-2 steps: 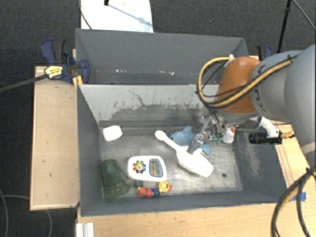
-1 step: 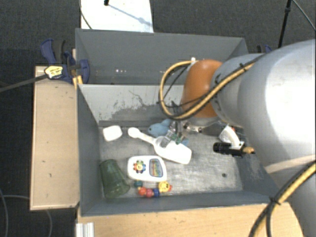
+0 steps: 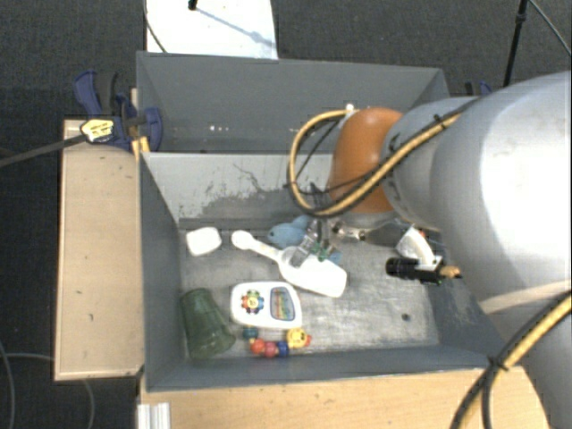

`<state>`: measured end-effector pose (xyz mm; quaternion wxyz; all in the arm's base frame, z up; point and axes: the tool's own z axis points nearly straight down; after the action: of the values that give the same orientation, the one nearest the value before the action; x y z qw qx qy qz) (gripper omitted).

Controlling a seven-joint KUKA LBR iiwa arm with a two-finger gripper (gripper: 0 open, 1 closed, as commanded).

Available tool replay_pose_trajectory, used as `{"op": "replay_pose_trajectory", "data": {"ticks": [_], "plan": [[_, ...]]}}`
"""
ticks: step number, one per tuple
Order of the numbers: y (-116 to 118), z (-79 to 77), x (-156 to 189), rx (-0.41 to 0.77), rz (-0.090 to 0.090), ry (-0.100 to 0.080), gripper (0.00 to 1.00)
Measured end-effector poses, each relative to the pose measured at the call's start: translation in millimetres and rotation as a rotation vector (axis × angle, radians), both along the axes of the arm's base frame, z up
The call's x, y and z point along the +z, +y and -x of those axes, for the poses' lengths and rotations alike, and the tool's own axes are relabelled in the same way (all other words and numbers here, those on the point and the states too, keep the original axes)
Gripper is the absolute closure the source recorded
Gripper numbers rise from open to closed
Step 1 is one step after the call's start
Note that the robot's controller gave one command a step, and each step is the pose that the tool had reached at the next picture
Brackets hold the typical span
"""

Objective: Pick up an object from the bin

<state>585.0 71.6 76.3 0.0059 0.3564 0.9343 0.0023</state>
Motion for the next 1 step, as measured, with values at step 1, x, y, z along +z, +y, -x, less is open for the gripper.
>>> {"op": "replay_pose_trajectory", "data": {"ticks": [1], "plan": [[-0.1, -0.3, 0.8, 0.002, 0.0, 0.001, 1.0]]}}
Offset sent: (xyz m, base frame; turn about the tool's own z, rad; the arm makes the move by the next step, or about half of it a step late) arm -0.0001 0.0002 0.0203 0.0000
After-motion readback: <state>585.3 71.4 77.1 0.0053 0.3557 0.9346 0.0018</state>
